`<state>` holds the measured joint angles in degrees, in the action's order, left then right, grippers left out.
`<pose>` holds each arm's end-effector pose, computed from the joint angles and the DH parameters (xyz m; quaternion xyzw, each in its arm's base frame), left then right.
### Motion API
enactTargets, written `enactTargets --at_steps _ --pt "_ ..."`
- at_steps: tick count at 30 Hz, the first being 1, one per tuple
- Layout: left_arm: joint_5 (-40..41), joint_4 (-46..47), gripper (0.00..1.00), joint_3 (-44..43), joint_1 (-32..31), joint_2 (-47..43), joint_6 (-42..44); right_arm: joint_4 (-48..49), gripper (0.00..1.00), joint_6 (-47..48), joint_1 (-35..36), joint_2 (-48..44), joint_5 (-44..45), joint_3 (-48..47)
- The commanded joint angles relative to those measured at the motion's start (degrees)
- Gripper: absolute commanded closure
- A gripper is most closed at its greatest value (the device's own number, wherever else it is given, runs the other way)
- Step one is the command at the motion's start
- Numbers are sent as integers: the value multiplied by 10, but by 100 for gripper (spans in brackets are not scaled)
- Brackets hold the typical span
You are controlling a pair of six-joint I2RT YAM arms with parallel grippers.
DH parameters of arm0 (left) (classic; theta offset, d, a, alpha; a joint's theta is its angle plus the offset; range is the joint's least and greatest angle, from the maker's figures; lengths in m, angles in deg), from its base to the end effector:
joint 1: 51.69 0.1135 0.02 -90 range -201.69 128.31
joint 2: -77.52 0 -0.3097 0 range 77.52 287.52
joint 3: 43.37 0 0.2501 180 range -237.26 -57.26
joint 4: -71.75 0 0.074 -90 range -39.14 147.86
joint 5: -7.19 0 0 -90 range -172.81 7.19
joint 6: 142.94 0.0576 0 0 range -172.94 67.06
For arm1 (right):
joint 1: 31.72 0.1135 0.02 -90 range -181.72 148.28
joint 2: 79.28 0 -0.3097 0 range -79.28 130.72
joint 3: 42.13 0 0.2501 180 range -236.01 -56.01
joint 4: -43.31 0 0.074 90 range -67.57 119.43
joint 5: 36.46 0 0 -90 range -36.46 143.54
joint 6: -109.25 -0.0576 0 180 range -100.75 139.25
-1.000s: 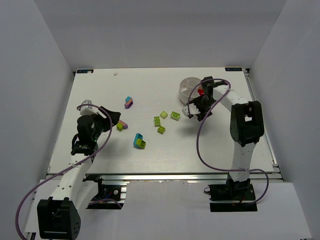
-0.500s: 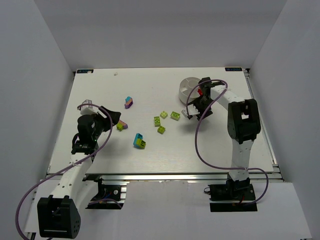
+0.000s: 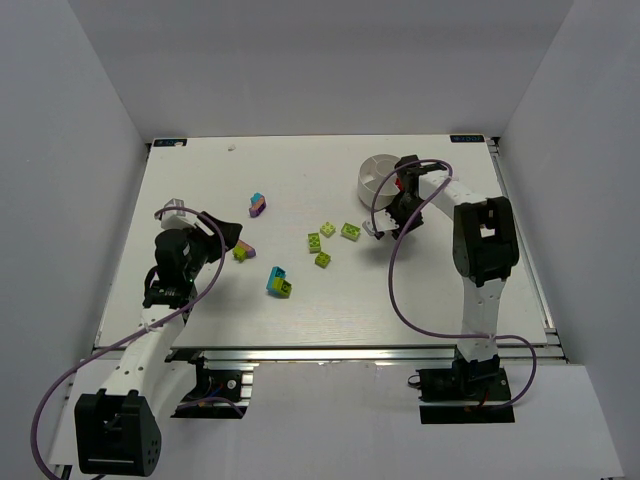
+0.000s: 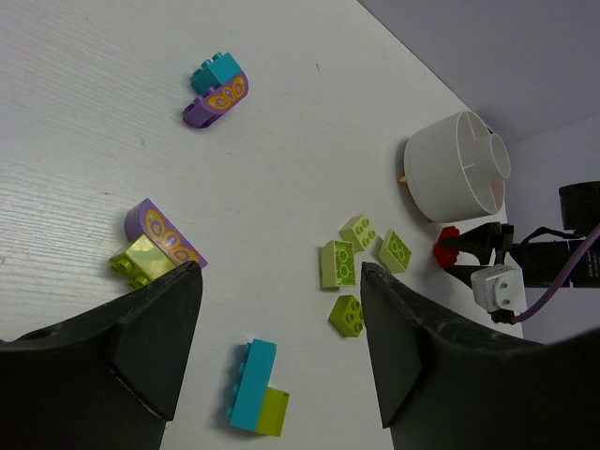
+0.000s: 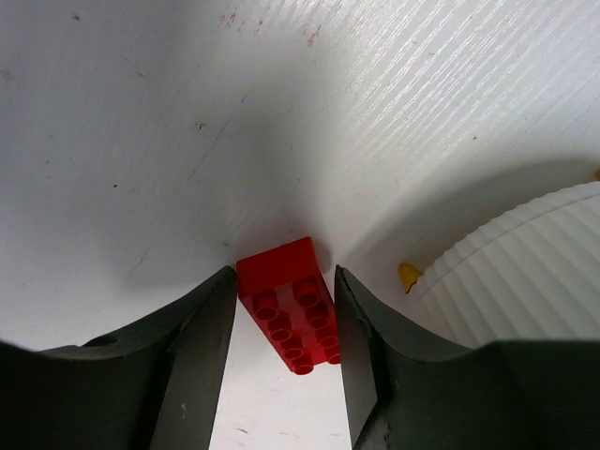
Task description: Sort the legos into containers by color
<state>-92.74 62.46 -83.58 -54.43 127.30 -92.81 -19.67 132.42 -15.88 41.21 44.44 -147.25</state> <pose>0.1897 -0.0190 0.2661 -0.2103 0.7842 -0.2761 0.5143 0.4253 0.1302 0.1859 -0.8986 0.4196 -0.0238 0.1261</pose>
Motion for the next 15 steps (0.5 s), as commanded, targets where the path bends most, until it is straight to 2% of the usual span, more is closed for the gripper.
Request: enactTargets --at_steps 1,9,12,14,15 --pt "-7 5 22 -15 0 -6 2 -13 54 220 2 5 12 3" --pt "-8 7 23 -21 0 -7 -6 -17 77 185 -1 -31 -19 27" --pt "-8 5 22 -23 0 -13 -9 -29 84 137 -1 -64 -94 33" --pt "-8 8 23 -21 1 -16 -15 -46 88 69 0 -92 -139 28" --pt "-9 10 22 -20 0 -19 -18 -51 90 33 0 -103 -192 21"
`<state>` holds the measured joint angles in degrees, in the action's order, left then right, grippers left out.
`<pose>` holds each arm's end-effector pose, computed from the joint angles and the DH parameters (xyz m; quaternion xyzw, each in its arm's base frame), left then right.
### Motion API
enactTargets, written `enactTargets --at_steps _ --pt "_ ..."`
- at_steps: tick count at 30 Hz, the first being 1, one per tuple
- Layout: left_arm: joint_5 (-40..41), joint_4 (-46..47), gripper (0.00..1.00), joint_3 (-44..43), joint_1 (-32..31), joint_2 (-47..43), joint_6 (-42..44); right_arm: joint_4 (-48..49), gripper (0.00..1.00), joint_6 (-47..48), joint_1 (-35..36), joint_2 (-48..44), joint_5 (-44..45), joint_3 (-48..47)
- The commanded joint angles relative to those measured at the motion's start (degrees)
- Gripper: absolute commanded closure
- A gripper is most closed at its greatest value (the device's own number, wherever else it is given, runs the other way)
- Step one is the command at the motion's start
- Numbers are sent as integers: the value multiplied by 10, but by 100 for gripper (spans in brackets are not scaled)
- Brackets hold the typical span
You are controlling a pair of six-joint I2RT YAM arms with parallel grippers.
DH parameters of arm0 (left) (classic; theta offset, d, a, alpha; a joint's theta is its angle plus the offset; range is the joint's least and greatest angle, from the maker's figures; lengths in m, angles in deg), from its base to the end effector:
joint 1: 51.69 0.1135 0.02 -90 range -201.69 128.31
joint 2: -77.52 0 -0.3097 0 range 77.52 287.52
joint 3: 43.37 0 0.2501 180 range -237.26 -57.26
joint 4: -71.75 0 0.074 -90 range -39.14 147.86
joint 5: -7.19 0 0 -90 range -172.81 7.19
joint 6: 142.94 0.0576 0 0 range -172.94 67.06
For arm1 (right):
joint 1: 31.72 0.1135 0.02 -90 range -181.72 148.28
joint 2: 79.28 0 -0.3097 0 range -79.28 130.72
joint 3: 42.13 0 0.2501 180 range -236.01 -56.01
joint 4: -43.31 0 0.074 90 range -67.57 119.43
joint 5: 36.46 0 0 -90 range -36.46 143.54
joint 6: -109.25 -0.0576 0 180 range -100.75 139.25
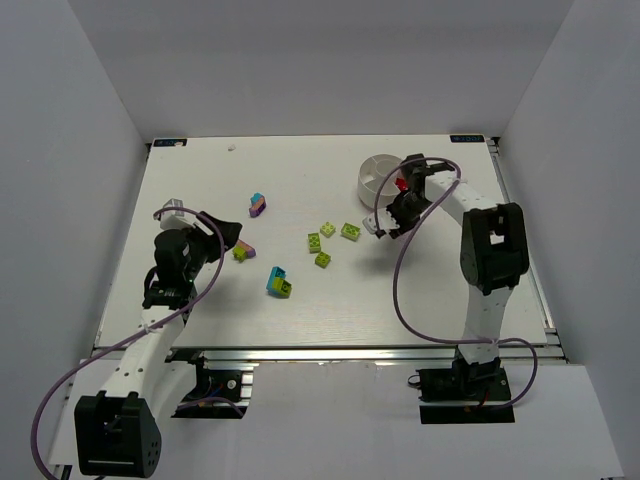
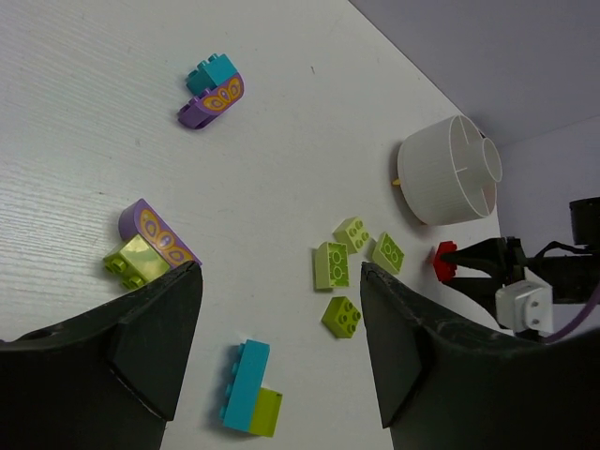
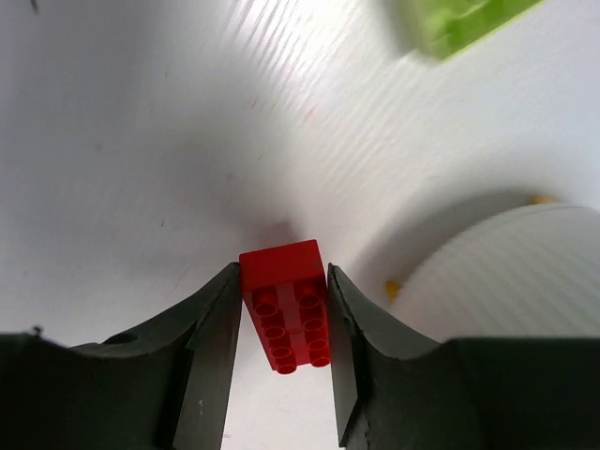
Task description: Sort the legos into containers by color
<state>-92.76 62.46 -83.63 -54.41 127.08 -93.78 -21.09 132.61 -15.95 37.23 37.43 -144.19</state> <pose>0.1892 -0.0190 0.2671 -0.2163 0.7812 -0.2811 0.5138 0.4051 0.1310 0.2013 -0.8958 0.4109 0.0195 0.1683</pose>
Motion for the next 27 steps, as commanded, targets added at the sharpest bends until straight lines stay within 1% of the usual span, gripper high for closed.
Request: enactTargets --at_steps 1,2,3,4,5,6,7,8,9,10,11,12,13,14,15,17,18,19,20,21,22,25,27 --pt "-9 11 22 -18 0 -17 -12 -34 92 -16 1 -83 -150 -14" --pt "-10 13 22 -17 0 -18 -13 -29 93 -125 0 -90 -176 -21" --pt "-11 14 22 -15 0 -21 -16 -20 98 -179 -2 -98 -223 -27" --pt "-12 15 22 -14 0 -21 -19 -9 100 -235 -8 -112 -246 -32" --pt "-12 16 22 -14 0 -21 -20 7 100 -348 -14 -121 -270 -34" --pt "-13 16 22 -14 1 -21 -21 27 100 -399 -20 -132 -314 -28" --pt "-14 19 22 -14 0 -19 -22 87 100 -453 -34 -157 -331 -17" --pt "-15 21 22 -15 0 -18 -23 132 100 -513 -41 -171 -344 16" --pt "-17 22 22 -16 0 -16 -24 182 100 -642 -57 -186 -359 34" --pt "-20 23 22 -19 0 -13 -25 340 100 -769 -75 -220 -355 68" --pt "-20 23 22 -19 0 -11 -25 342 100 -771 -75 -220 -355 85" --pt "-22 25 22 -20 0 -10 -26 393 100 -896 -96 -234 -333 99" --pt "-23 25 22 -22 0 -10 -28 481 100 -954 -107 -238 -321 111" --pt "-23 26 22 -22 0 -9 -29 515 100 -1003 -116 -240 -305 125" --pt "-23 26 22 -21 0 -10 -30 547 100 -1088 -131 -239 -262 128" --pt "-22 27 23 -18 1 -12 -33 589 100 -1154 -142 -225 -227 120" --pt "-22 26 23 -17 0 -14 -34 596 100 -1178 -146 -217 -193 107" --pt "-20 25 23 -13 1 -16 -35 600 100 -1243 -146 -188 -166 86" --pt "-19 25 23 -12 0 -17 -35 606 100 -1243 -146 -188 -166 86" --pt "-19 23 23 -11 0 -17 -35 612 100 -1266 -147 -165 -158 68" --pt "-18 23 23 -11 0 -17 -35 620 100 -1315 -148 -153 -152 58" --pt "-18 20 23 -11 0 -19 -35 613 100 -1400 -148 -99 -131 9" --pt "-16 12 23 -13 0 -22 -32 614 100 -1428 -152 -66 -124 -16"
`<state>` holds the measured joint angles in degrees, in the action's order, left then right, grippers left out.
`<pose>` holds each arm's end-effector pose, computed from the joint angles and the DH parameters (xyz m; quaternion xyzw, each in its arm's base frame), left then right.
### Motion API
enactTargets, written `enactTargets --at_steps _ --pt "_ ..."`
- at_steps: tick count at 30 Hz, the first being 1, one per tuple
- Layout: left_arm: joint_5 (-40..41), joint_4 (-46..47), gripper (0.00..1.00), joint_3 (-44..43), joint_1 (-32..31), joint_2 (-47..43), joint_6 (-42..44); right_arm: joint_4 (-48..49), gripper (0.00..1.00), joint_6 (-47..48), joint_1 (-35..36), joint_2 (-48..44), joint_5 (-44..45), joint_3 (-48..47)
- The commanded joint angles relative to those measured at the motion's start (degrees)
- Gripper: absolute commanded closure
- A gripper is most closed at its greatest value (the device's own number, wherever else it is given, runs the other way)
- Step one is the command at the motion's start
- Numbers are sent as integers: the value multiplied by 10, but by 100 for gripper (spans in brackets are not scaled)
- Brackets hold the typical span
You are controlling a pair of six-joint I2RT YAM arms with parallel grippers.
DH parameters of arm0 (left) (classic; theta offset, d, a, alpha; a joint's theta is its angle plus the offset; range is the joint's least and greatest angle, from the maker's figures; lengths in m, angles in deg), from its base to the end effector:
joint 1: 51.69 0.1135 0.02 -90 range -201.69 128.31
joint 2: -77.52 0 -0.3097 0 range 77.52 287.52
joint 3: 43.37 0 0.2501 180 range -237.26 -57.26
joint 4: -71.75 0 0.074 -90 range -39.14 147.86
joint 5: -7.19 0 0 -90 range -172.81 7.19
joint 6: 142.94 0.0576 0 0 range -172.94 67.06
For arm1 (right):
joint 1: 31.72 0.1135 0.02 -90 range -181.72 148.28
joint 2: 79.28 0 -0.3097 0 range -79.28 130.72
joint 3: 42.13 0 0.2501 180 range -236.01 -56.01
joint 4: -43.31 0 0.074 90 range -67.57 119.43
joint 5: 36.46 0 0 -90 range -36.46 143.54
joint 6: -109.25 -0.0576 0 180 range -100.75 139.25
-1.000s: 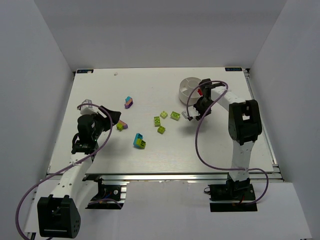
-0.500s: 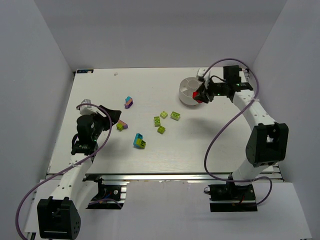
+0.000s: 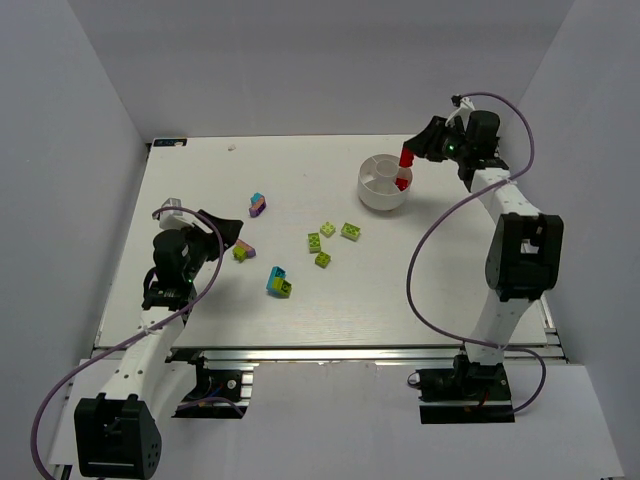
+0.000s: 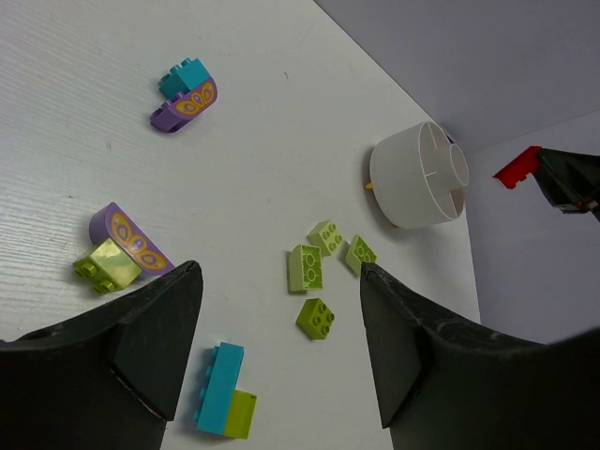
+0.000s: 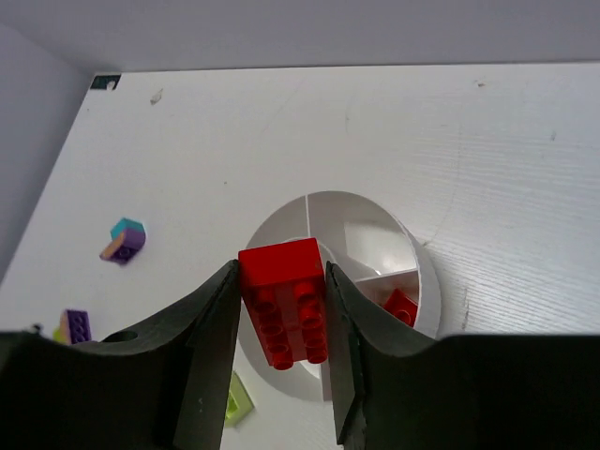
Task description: Sort the legos into containers by color
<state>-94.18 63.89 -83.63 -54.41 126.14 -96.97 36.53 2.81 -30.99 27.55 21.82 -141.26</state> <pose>0.1872 -0.0203 0.2731 -0.2251 0.7657 -0.3097 0.5169 0.4762 0.0364 0.3457 -0.0618 0.7762 0.3016 0.5502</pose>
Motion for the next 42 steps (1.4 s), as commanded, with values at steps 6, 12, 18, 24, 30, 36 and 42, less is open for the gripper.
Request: enactTargets --at_steps 6,12,18,24,30,36,42 --pt "10 -19 23 -12 0 -27 4 54 100 -131 -1 76 24 -70" --pt "7 -15 23 -11 0 -19 3 65 100 -119 -19 94 0 -59" --pt "5 -11 23 -18 0 -11 3 93 98 -118 -28 100 -30 -30" --pt "4 -11 23 -16 0 -9 0 125 93 -110 -33 109 -86 -13" --pt "4 -13 23 -18 0 -12 -3 144 75 -74 -34 131 -120 -12" --pt "1 -12 23 -22 0 -5 -4 131 37 -54 -43 128 -113 -16" --pt "1 -12 23 -23 0 -4 -1 117 28 -38 -57 113 -126 -14"
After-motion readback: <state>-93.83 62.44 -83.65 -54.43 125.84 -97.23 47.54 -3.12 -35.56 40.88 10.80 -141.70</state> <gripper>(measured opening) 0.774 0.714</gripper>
